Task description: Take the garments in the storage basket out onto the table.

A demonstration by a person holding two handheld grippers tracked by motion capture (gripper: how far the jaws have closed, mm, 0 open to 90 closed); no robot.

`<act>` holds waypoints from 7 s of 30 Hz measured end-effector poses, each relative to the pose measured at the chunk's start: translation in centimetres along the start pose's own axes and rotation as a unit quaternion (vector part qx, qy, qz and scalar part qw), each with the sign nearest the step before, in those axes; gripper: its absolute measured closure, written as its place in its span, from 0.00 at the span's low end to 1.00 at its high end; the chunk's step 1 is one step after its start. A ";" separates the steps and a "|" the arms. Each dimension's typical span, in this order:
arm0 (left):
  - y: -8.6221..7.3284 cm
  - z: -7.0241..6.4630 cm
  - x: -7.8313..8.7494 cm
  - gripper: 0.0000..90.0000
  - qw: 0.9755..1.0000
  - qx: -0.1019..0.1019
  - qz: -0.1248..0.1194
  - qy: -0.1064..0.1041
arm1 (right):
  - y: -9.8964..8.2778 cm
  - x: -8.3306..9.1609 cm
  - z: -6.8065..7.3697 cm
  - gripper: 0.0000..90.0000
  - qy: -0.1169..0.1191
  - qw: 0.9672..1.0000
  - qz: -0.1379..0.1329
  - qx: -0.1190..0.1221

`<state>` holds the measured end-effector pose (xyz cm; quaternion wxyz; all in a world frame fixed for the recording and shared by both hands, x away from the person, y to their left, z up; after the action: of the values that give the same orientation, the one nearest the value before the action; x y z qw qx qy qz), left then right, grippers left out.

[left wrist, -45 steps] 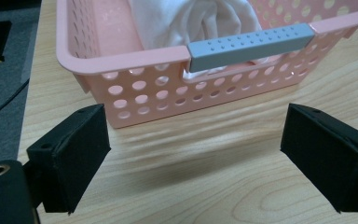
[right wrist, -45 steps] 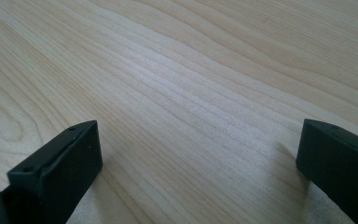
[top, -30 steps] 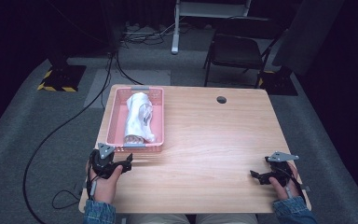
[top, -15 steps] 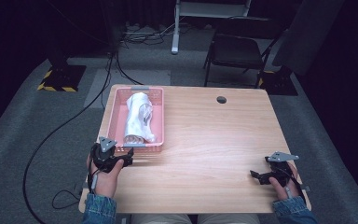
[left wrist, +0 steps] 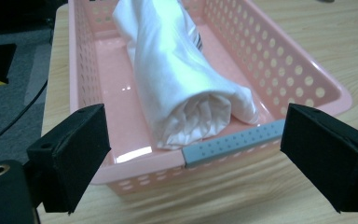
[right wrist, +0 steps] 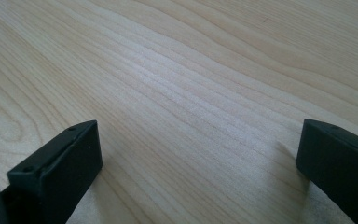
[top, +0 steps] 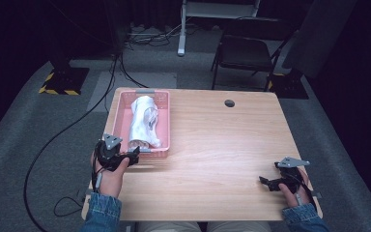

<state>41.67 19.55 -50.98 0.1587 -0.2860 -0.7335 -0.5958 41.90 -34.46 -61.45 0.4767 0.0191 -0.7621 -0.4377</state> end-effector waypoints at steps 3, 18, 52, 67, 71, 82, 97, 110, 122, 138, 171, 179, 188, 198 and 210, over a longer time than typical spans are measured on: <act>0.3 -0.1 -0.2 0.09 1.000 -0.001 -0.001 0.000 | 0.0 0.0 0.0 0.00 0.000 1.000 0.000 0.000; 2.6 -0.5 -0.4 0.09 1.000 -0.011 -0.002 0.002 | 0.0 0.0 0.0 0.00 0.000 1.000 0.000 0.000; 6.3 -1.1 -2.1 0.09 1.000 -0.008 -0.011 -0.007 | 0.0 0.0 0.0 0.00 0.000 1.000 0.000 0.000; 8.7 -1.3 -3.3 0.09 1.000 -0.015 -0.009 -0.004 | 0.0 0.0 0.0 0.00 0.000 1.000 0.000 0.000; 9.1 -1.5 -3.8 0.09 1.000 -0.017 -0.009 -0.003 | 0.0 0.0 0.0 0.00 0.000 1.000 0.000 0.000; 10.0 -1.8 -5.8 0.09 1.000 -0.019 -0.008 -0.001 | 0.0 0.0 0.0 0.00 0.000 1.000 0.000 0.000; 10.8 -1.3 -8.2 0.12 1.000 -0.023 0.001 0.012 | 0.0 0.0 0.0 0.00 0.000 1.000 0.000 0.000; 10.2 -0.4 -10.7 0.12 1.000 -0.010 0.021 0.021 | 0.0 0.0 0.0 0.00 0.000 1.000 0.000 0.000; 9.0 0.7 -12.5 0.12 0.997 0.000 0.065 0.036 | 0.0 0.0 0.0 0.00 -0.002 1.000 0.000 -0.001; 7.2 2.2 -14.7 0.12 0.994 0.024 0.093 0.052 | 0.0 0.0 0.0 0.00 -0.002 1.000 0.000 -0.002; 6.2 1.3 -15.3 0.54 0.989 0.004 0.143 0.033 | 0.0 0.0 0.0 0.00 -0.002 1.000 0.000 -0.002; 7.7 0.8 -14.0 0.54 0.991 0.011 0.130 0.032 | 0.0 0.0 0.0 0.00 -0.002 1.000 0.000 -0.003; 9.5 -0.6 -12.5 0.54 0.992 0.009 0.123 0.025 | 0.0 0.0 0.0 0.00 -0.002 1.000 0.000 -0.002; 11.5 -2.2 -10.8 0.54 0.993 0.010 0.116 0.019 | 0.0 0.0 0.0 0.00 -0.002 1.000 0.000 -0.003; 12.9 -4.7 -9.4 0.54 0.994 -0.004 0.108 0.007 | 0.0 0.0 0.0 0.00 -0.002 1.000 0.000 -0.004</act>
<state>56.38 14.44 -45.15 0.2258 -0.3600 -0.6950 -0.5800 41.90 -34.42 -61.44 0.4749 0.0164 -0.7616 -0.4406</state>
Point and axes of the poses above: each handheld gripper's, and its own axes: x roughly backward along the jaws, y roughly out of its top, z roughly to its left, the point moved 8 cm from there along -x, roughly forward along the jaws, and after that the axes turned 13 degrees about x, right-handed, at the moved point
